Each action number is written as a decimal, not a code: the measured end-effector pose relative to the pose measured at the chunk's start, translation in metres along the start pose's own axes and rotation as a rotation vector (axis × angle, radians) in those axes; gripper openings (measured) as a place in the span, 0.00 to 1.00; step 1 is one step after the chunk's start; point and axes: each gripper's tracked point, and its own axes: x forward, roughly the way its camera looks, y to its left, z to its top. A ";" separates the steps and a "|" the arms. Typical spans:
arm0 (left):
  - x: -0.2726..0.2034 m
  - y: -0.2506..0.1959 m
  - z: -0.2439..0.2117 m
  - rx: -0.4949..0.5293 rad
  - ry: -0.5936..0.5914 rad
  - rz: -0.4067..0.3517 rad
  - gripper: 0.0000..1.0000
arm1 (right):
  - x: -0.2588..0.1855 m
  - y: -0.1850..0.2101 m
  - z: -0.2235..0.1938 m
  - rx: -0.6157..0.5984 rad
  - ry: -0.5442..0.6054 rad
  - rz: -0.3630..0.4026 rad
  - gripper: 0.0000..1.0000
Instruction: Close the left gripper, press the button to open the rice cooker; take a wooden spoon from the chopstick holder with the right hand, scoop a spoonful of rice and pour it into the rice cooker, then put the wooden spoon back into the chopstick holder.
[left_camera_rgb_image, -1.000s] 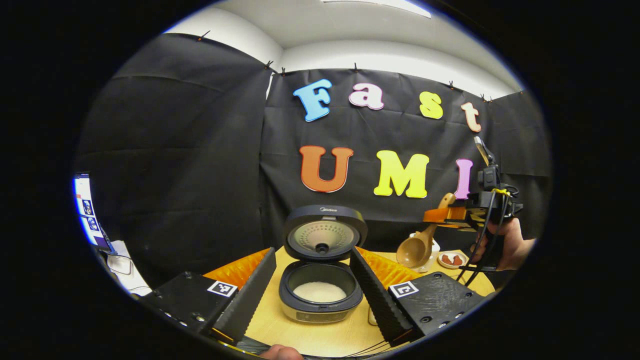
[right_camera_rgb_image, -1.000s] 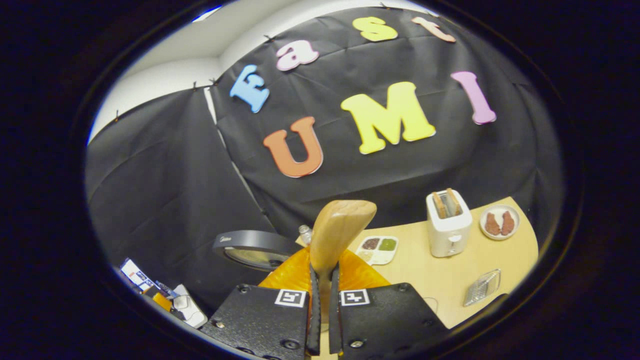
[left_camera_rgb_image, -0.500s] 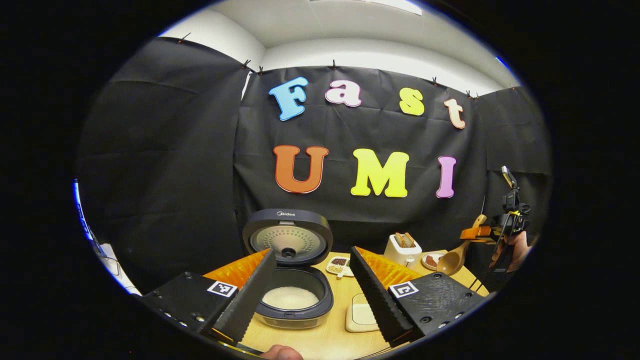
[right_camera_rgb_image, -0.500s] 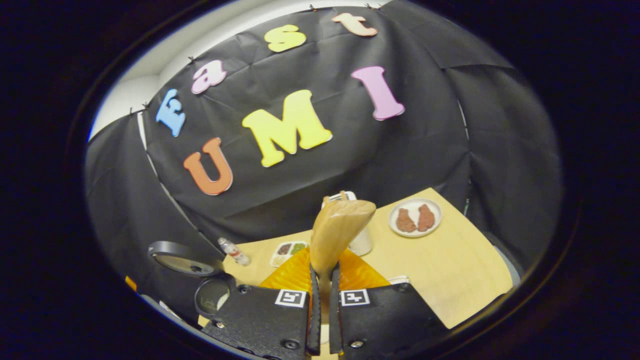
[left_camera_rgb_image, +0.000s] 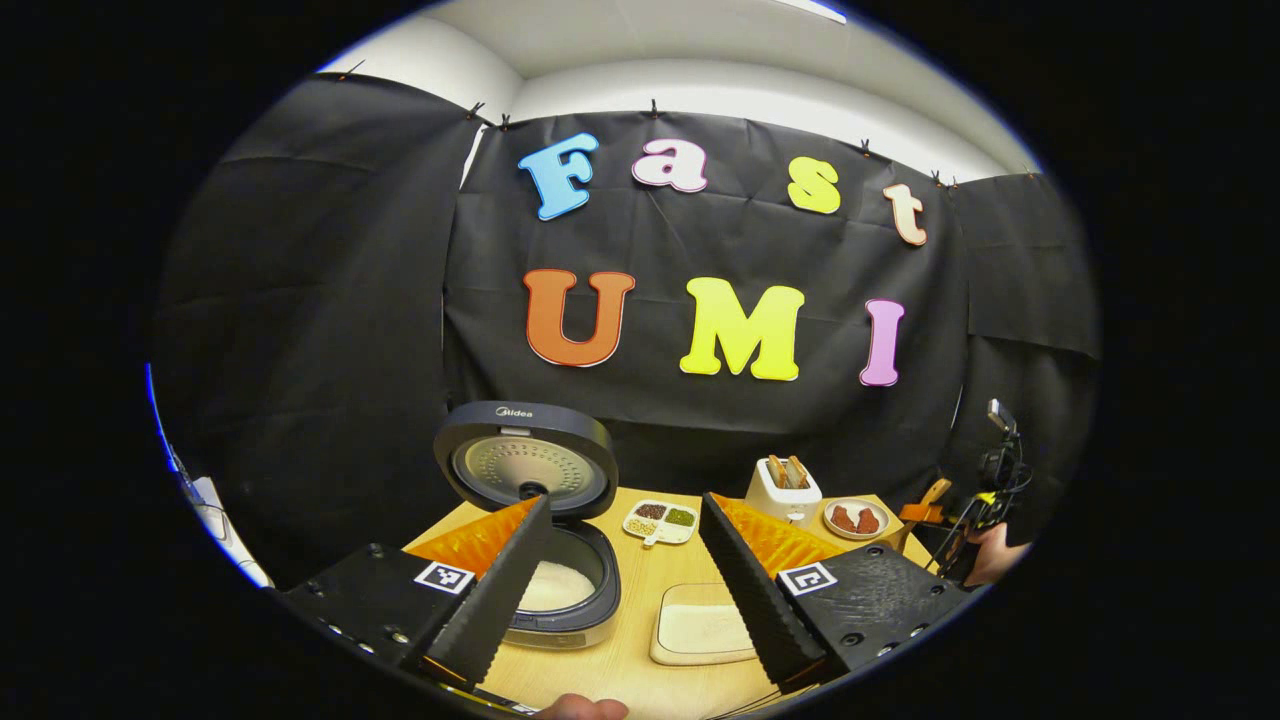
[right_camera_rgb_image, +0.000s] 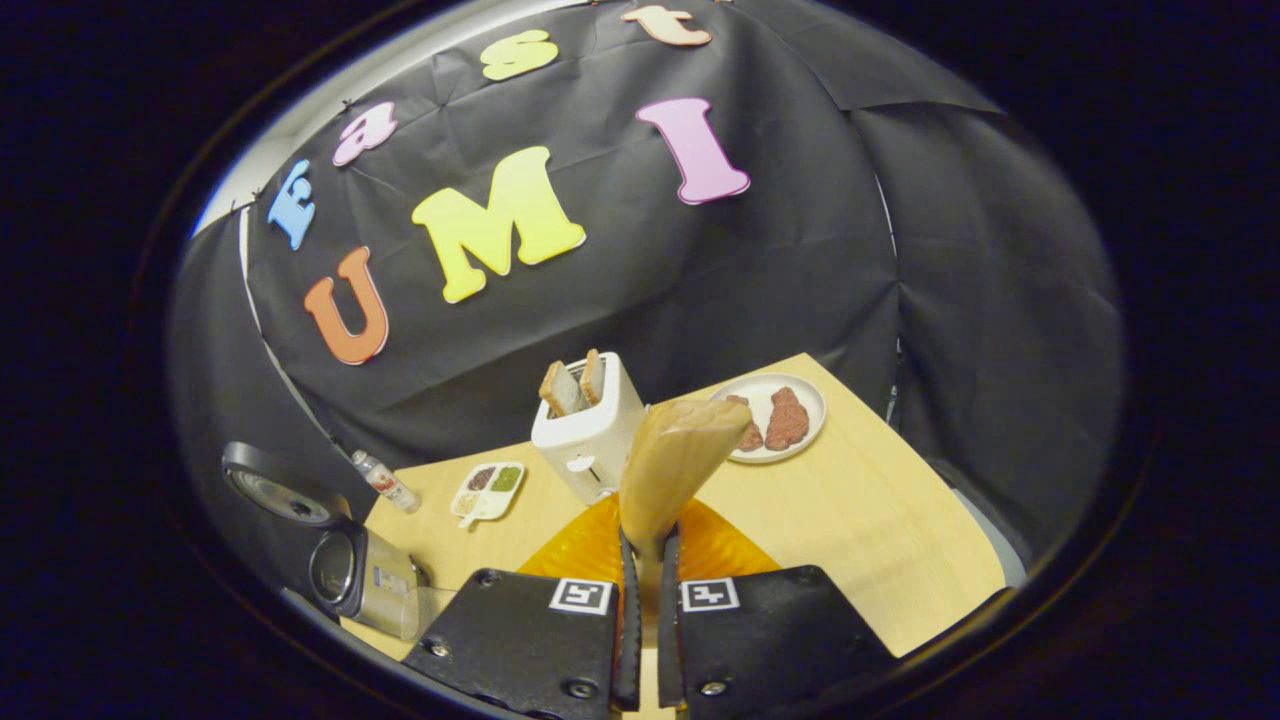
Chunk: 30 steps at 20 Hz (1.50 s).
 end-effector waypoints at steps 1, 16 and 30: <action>0.001 -0.002 0.000 -0.005 0.007 0.003 0.95 | 0.006 -0.004 -0.007 -0.009 -0.001 0.001 0.12; 0.002 0.028 0.017 -0.007 0.007 0.089 0.95 | 0.039 -0.012 -0.060 -0.005 0.021 0.022 0.23; 0.071 0.111 0.088 -0.014 -0.147 0.147 0.95 | -0.106 0.013 0.057 -0.208 -0.307 -0.058 1.00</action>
